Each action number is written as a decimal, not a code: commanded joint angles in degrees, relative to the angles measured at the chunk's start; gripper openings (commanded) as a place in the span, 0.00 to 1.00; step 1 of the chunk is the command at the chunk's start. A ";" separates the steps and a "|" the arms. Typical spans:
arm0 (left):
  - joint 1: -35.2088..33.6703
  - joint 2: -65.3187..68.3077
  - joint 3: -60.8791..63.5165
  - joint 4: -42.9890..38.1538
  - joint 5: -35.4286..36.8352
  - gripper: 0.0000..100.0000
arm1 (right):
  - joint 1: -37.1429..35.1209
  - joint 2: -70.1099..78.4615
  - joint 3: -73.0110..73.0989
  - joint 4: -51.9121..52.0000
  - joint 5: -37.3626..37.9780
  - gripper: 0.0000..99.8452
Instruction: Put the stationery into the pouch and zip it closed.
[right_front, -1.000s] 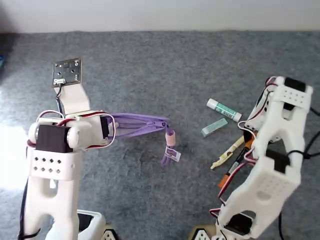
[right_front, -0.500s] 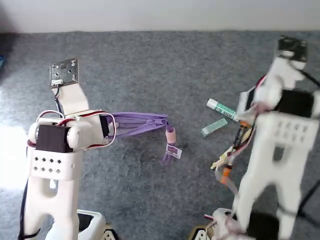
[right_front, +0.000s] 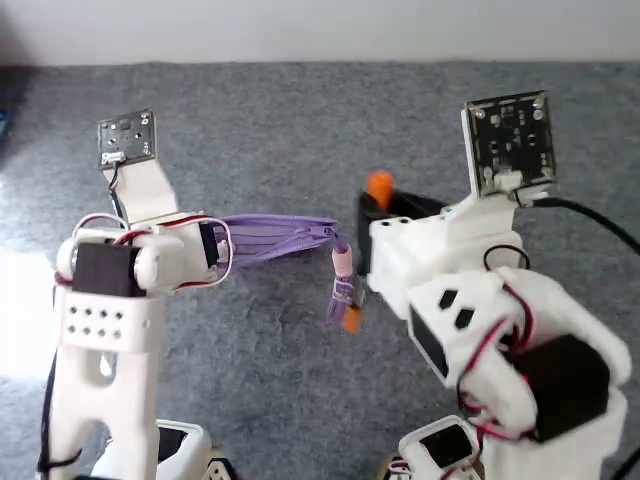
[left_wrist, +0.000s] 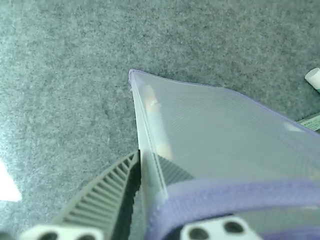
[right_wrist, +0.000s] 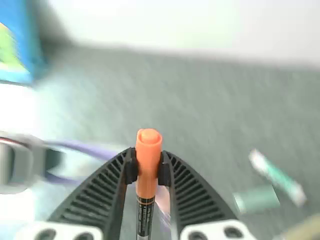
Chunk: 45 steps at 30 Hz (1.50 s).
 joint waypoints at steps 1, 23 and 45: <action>0.18 2.37 -3.38 -1.41 1.05 0.01 | -3.56 -2.24 -2.55 -10.15 -0.44 0.01; 0.35 3.34 -5.14 -1.58 3.34 0.01 | -9.98 11.21 0.53 -27.65 4.84 0.01; -0.09 3.34 -4.97 -1.58 3.34 0.01 | 12.53 -0.31 15.65 -23.78 -13.27 0.06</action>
